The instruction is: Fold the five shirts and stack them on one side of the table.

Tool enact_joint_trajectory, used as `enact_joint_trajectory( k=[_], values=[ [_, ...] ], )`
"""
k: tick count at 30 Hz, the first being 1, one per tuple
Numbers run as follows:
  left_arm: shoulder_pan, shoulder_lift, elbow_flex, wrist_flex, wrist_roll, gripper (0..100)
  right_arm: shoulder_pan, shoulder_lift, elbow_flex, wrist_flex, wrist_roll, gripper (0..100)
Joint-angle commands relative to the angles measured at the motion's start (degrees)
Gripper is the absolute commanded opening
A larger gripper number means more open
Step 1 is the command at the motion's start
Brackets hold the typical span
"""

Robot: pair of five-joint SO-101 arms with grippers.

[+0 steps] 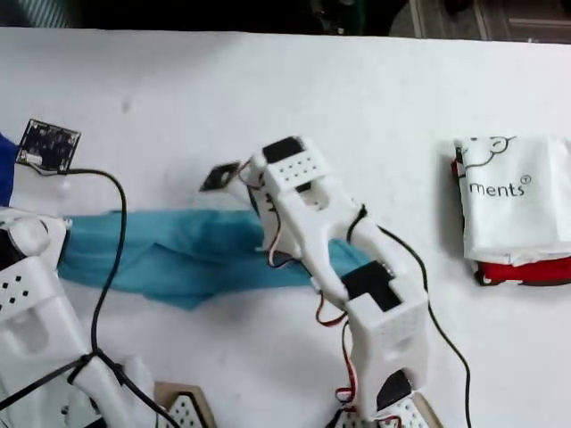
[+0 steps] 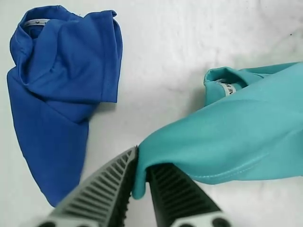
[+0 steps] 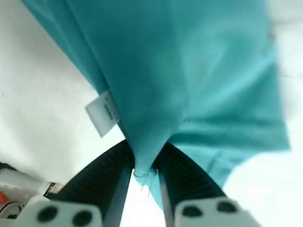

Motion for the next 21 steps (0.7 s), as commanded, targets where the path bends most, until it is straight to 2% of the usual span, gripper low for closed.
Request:
enact_joint_trajectory(
  k=[1,10,15,21],
  values=[
    [-0.6,-0.2,-0.4,-0.5,0.6,2,1.9,-5.1,-3.8,1.7,0.5,1.9],
    [-0.6,-0.2,-0.4,-0.5,0.6,2,4.2,-7.1,-5.0,4.0,1.3,2.6],
    [-0.6,-0.1,-0.4,-0.5,0.6,2,1.9,-1.5,-5.4,4.0,0.9,12.8],
    [-0.7,-0.3,-0.4,-0.4,0.6,2,1.6,-0.1,-7.6,4.1,0.9,12.5]
  ],
)
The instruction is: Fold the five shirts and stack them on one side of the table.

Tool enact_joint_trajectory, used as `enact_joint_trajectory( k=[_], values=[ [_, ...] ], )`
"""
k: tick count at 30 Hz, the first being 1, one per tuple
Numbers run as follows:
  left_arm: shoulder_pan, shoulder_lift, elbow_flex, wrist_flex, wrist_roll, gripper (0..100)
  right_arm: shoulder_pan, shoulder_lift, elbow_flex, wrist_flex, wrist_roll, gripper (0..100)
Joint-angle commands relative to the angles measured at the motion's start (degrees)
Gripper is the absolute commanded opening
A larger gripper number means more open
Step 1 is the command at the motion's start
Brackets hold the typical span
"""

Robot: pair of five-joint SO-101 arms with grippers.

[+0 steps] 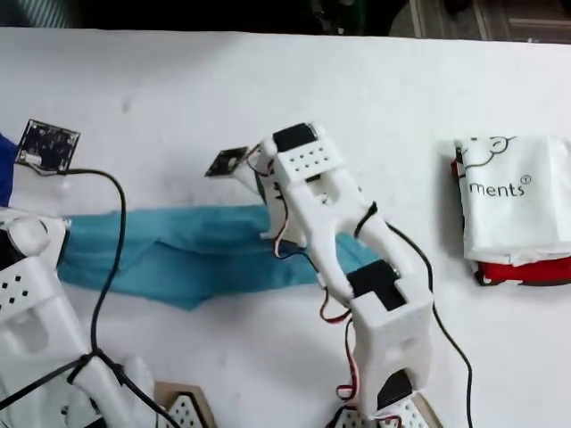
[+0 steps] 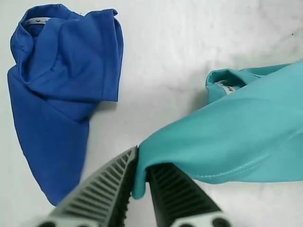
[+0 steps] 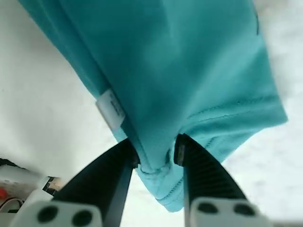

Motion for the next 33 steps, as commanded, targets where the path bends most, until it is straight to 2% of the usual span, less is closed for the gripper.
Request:
enact_joint_trajectory(
  k=[1,4,10,16,19,24,29,33],
  values=[
    [-0.6,-0.3,-0.4,-0.4,0.6,2,0.0,-0.5,-3.4,0.7,0.3,10.7],
    [-0.6,-0.3,-0.4,-0.4,0.6,2,0.0,-0.5,-4.3,0.7,0.4,1.7],
    [-0.6,-0.3,-1.1,-0.4,0.6,2,0.0,-6.3,-4.5,0.9,0.5,1.8],
    [-0.3,-0.3,-9.3,0.4,1.0,2,0.7,-21.9,-4.6,0.9,3.1,1.8],
    [-0.3,-0.3,-14.8,0.2,4.0,2,2.4,-29.6,-6.8,0.8,4.3,1.8],
    [2.1,-0.3,-25.2,-0.1,5.7,2,8.2,-38.1,-17.1,0.6,8.7,1.8],
    [8.3,-0.1,-37.4,-0.2,5.7,2,14.0,-39.3,-33.1,0.5,12.0,1.8],
    [12.4,0.1,-45.6,-4.3,5.5,2,17.6,-39.3,-42.8,-3.0,13.3,1.8]
  ],
)
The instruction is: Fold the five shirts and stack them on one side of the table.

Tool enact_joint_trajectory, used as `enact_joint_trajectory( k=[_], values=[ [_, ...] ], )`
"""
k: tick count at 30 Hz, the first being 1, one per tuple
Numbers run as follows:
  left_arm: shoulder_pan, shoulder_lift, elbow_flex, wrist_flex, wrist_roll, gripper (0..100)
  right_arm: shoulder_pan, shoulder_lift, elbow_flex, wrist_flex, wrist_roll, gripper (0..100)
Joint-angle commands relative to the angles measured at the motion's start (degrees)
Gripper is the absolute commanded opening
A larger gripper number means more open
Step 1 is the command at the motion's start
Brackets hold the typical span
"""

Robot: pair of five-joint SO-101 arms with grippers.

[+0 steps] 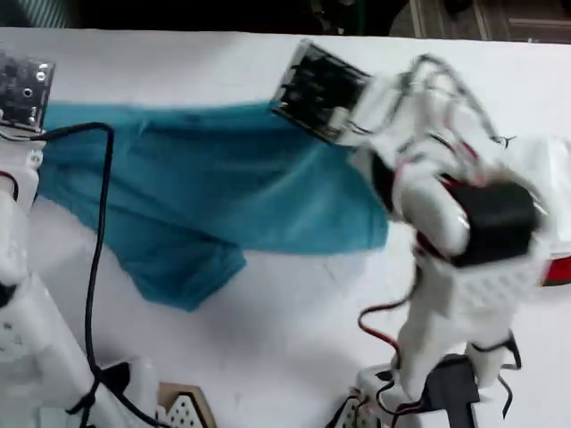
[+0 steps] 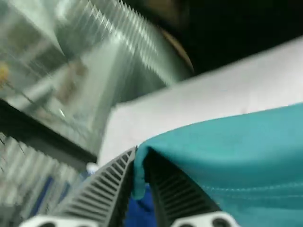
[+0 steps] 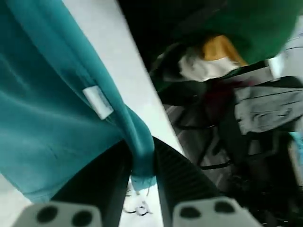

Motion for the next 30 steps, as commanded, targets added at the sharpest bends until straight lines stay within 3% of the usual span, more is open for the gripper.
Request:
enact_joint_trajectory(
  k=[1,6,12,16,24,30],
  values=[
    [3.0,0.1,-8.7,-4.9,0.3,2,3.4,-1.8,-9.0,-3.7,1.6,1.8],
    [4.7,0.1,-14.8,-12.1,0.2,2,7.3,-2.3,-14.6,-6.6,1.8,1.8],
    [4.8,0.0,-23.1,-12.8,-0.3,2,11.0,-3.1,-20.9,-6.2,-0.4,1.8],
    [5.8,-0.3,-27.7,-12.1,-6.7,2,12.0,-6.6,-21.6,-2.2,-0.8,1.8],
    [5.9,-0.3,-40.5,5.5,-10.2,2,12.4,-14.7,-21.4,1.2,-0.7,1.8],
    [5.9,-0.3,-47.1,20.5,-12.7,2,18.9,-16.3,-19.2,1.3,-0.7,1.8]
  ],
)
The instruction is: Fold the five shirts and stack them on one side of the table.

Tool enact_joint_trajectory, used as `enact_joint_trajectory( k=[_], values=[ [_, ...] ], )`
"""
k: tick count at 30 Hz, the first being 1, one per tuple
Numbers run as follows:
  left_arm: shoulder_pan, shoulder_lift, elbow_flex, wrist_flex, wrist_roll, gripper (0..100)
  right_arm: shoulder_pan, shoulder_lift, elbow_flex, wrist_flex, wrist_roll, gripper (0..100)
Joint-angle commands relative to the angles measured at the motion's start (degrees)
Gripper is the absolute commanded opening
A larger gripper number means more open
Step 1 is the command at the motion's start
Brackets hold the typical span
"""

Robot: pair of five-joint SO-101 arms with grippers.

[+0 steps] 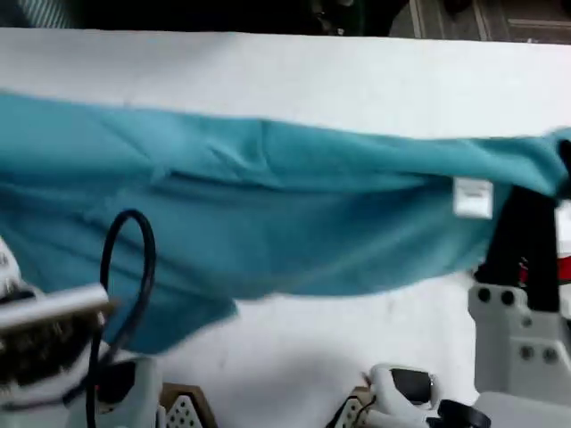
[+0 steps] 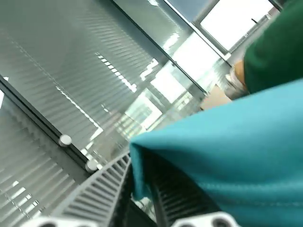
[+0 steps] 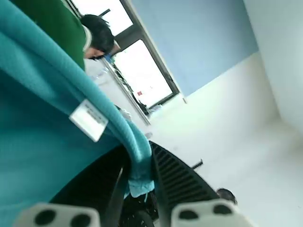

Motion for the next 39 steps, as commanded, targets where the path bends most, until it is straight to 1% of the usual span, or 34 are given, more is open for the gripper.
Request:
enact_joint_trajectory(
  k=[1,4,9,13,15,17,20,22,24,27,31,33,35,39],
  values=[
    [0.6,0.7,-2.1,7.0,-0.5,2,2.2,-0.5,4.2,0.1,-0.4,1.8],
    [0.6,0.7,-2.0,10.8,-0.4,2,2.1,-3.2,12.3,0.2,-0.4,1.9],
    [0.6,1.2,-1.4,13.9,-0.2,2,2.0,-11.5,29.7,0.1,-0.2,1.9],
    [0.4,0.7,7.6,13.9,-0.6,2,1.8,-17.1,46.7,-0.7,-0.4,1.9],
    [0.5,0.9,13.5,13.2,-0.7,2,-0.3,-18.3,55.2,-3.4,-0.5,1.9],
    [0.6,1.2,20.7,10.5,-0.7,2,-1.7,-18.9,62.5,-6.8,-0.5,1.9],
    [0.6,1.2,34.4,2.6,-1.6,2,-4.7,-18.6,71.6,-13.7,-2.3,1.9],
    [0.6,1.2,43.4,-3.9,-4.7,2,-6.8,-17.8,78.4,-19.9,-4.0,1.9],
    [0.7,1.2,51.8,-12.2,-6.9,2,-8.7,-16.2,84.2,-26.3,-4.6,1.9],
    [1.6,1.3,62.7,-25.9,-7.5,2,-10.3,-12.3,90.3,-37.8,-4.6,1.9],
    [4.4,2.9,74.4,-44.1,-7.6,2,-10.9,-3.9,92.4,-52.6,-4.6,1.9],
    [5.6,6.4,76.2,-51.1,-7.6,2,-10.9,0.8,92.0,-59.5,-4.6,1.9],
    [6.4,11.6,75.1,-55.8,-7.6,2,-10.6,5.1,90.7,-65.4,-4.6,1.9],
    [7.3,25.0,64.7,-59.4,-7.1,2,-10.6,13.4,86.7,-73.9,-4.6,1.9]
  ],
)
